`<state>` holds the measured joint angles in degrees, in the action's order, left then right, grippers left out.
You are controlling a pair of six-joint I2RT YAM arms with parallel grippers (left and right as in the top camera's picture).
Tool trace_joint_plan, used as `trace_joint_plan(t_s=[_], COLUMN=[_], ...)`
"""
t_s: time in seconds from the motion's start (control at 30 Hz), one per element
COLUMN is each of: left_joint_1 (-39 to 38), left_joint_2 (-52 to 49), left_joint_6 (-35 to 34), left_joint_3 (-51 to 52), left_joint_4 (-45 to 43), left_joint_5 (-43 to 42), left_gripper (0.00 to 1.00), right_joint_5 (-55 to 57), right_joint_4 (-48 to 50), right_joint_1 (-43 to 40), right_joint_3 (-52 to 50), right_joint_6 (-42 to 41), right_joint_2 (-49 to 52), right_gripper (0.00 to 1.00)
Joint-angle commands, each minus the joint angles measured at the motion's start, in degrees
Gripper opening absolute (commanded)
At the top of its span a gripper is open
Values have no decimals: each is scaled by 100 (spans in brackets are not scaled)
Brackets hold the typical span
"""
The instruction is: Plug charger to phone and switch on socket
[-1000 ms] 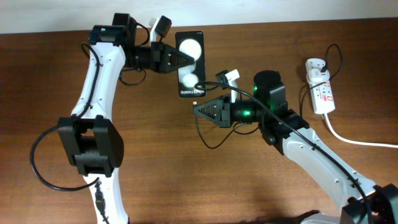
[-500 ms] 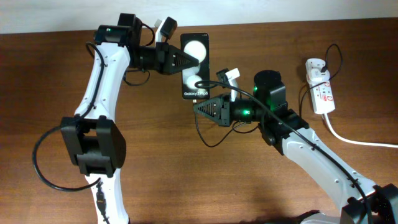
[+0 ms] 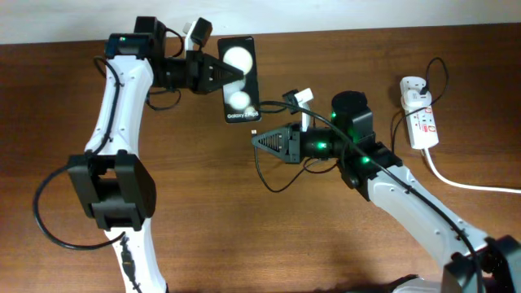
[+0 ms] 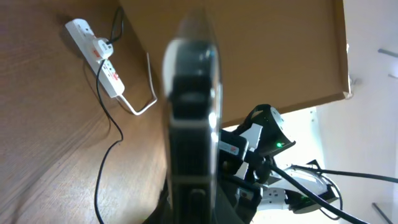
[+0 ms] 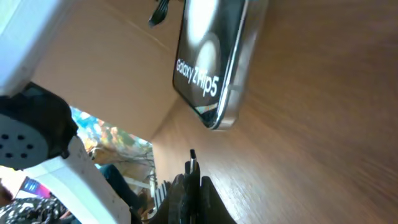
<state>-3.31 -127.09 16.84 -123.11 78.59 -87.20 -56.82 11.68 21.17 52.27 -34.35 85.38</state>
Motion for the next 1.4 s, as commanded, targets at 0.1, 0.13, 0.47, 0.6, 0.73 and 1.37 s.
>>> trace_joint_plan(t_s=[0.1,0.13,0.47,0.6,0.73,1.37], left_joint_1=[-15,-15,-37,-149,-195,-190], left_joint_2=[76,76,76,76,76,76], left_joint_6=[-118,-118,-116,-116,-118,-118], left_joint_3=[-63,-63,-63,-63,-63,-63], left_joint_4=[-11,-11,-129,-142,-142,-140], left_joint_5=[-299,-299,-286,-164,-160,-173], left_gripper=[0,0,0,0,0,0], right_joint_5=[-728,-752,-743,-699,-699,-557], right_joint_4=[839,920,1342,1513,1475,1235], right_joint_1=[20,22,20,20,20,-24], right_joint_3=[22,22,22,22,22,22], right_joint_6=[-411,-413,-538,-540,-538,-667], right_joint_2=[577,575,575,575,575,577], right_gripper=[4,4,4,4,4,4])
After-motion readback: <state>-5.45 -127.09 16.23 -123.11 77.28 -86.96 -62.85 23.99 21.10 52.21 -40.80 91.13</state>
